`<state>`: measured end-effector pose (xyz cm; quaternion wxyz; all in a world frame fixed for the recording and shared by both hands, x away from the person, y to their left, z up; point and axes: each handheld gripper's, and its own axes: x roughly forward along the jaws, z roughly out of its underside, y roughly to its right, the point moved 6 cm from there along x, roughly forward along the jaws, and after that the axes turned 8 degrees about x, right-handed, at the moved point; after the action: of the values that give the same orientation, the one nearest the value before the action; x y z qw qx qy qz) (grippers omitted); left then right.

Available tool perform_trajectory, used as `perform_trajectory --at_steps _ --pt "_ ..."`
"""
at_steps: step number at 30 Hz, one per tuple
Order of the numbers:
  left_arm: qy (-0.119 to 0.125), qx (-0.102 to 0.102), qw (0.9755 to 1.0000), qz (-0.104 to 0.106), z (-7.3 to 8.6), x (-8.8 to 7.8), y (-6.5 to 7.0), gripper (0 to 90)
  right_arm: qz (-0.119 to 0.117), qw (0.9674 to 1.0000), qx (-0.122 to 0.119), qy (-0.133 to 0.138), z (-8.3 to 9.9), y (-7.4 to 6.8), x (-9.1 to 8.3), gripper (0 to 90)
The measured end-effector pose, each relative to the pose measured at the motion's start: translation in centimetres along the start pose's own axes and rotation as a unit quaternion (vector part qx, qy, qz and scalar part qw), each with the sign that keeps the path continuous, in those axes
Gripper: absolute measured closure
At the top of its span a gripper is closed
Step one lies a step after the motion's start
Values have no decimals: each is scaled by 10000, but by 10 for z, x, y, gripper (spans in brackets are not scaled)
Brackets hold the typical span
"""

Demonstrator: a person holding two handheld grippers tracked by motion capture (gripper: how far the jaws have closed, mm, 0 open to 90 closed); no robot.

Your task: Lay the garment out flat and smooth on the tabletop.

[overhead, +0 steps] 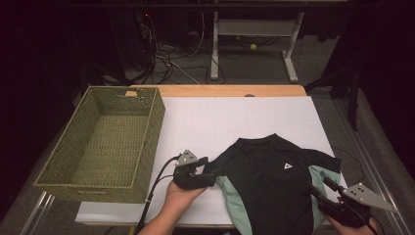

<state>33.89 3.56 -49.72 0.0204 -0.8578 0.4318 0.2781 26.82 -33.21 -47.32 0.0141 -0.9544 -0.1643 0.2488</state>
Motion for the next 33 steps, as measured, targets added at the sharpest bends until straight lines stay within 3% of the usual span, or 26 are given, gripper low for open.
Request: perform_trajectory --at_steps 5,10,15,20,22,24,25,28,31,33 --pt "-287 -25 9996 -32 3 12 1 269 43 9999 -101 -81 -18 10 28 434" --pt "-447 -97 9989 -46 1 25 3 300 132 9989 -129 -424 -40 30 68 448" --pt "-711 -112 9974 -98 5 36 2 503 286 9946 -303 -951 -47 41 111 448" --pt "-676 -162 9972 -267 3 35 -3 727 317 9889 -170 -1444 -37 53 138 439" --pt "-653 -97 9970 -409 2 32 -7 786 252 9891 -11 -1454 -37 56 141 484" --pt "-586 -92 9970 -493 0 27 -11 807 171 9891 -15 -1462 -36 54 139 707" --pt "-555 -64 9971 -522 -2 24 -12 814 15 9886 -38 -1503 -35 50 136 857" --pt "-448 -7 9973 -582 -6 15 -12 820 107 9901 -192 -1389 -33 45 128 887" --pt "-300 105 9973 -664 -12 4 -12 820 268 9962 -331 -755 -38 40 108 889" --pt "-202 167 9969 -743 -18 -1 -13 820 377 9980 -346 -374 -45 38 94 890"
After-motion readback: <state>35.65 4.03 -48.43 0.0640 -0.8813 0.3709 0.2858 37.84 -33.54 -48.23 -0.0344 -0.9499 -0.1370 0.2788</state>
